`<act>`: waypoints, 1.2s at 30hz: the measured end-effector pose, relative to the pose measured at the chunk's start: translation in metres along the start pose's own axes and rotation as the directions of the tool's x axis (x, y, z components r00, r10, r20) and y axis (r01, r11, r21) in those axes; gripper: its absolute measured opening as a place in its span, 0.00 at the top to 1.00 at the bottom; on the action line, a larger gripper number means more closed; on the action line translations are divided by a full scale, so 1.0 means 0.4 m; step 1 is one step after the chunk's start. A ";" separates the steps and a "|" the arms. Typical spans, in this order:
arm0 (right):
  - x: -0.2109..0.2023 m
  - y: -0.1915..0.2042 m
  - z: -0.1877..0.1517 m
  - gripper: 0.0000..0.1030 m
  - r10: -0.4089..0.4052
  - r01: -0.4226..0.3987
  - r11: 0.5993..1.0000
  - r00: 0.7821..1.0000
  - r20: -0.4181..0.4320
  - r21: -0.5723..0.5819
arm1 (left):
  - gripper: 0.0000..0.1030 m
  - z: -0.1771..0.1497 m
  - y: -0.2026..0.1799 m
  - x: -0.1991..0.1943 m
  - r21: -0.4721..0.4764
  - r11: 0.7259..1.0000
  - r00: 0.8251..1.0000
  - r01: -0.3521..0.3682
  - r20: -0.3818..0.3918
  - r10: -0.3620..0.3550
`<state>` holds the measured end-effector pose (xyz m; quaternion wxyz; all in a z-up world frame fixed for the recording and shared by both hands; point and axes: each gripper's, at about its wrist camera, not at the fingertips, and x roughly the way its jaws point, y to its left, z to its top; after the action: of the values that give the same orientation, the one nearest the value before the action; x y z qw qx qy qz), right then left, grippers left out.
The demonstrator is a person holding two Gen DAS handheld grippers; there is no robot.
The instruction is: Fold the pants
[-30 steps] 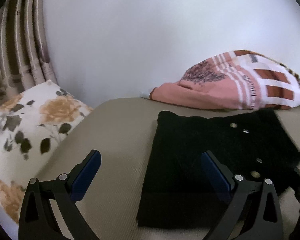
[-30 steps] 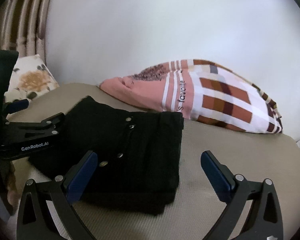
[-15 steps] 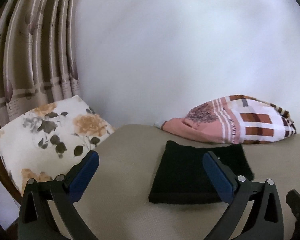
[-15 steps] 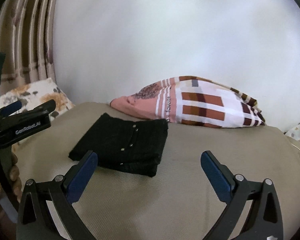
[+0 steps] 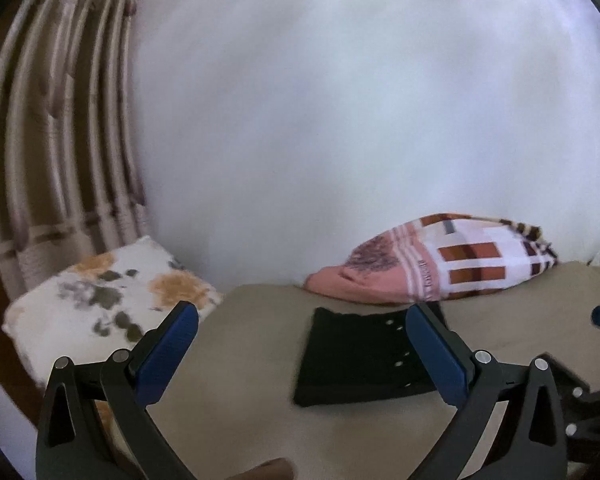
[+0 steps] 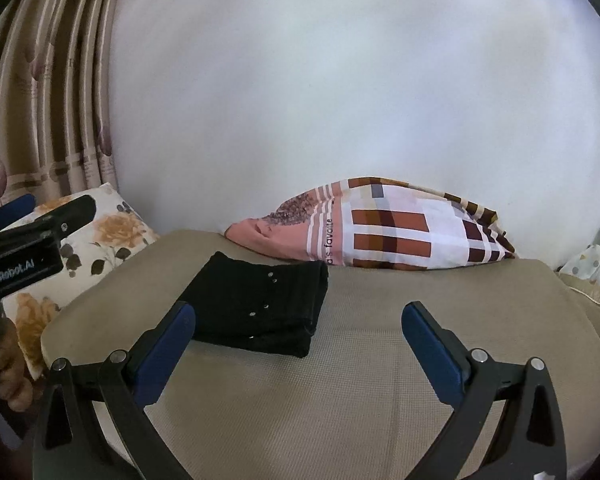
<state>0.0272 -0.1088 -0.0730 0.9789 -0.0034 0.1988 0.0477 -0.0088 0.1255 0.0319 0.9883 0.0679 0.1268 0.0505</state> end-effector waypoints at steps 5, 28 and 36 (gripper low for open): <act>-0.026 0.004 0.002 0.00 -0.006 0.006 1.000 1.000 0.012 0.000 | 0.00 0.004 0.016 -0.006 -0.073 0.994 0.994 0.085 -0.061 -0.090; -0.066 0.069 -0.012 0.00 0.024 -0.023 0.998 0.999 0.029 -0.057 | 0.00 -0.023 0.019 0.007 -0.100 0.991 0.991 0.094 -0.087 -0.103; -0.057 0.072 -0.024 0.00 0.027 -0.027 0.998 1.000 0.013 -0.054 | 0.00 -0.031 0.011 0.020 -0.092 0.991 0.989 0.093 -0.102 -0.103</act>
<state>0.0000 -0.0826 -0.0727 0.9790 -0.0266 0.1908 0.0662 -0.0047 0.1323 0.0188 0.9835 0.0159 0.1801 0.0109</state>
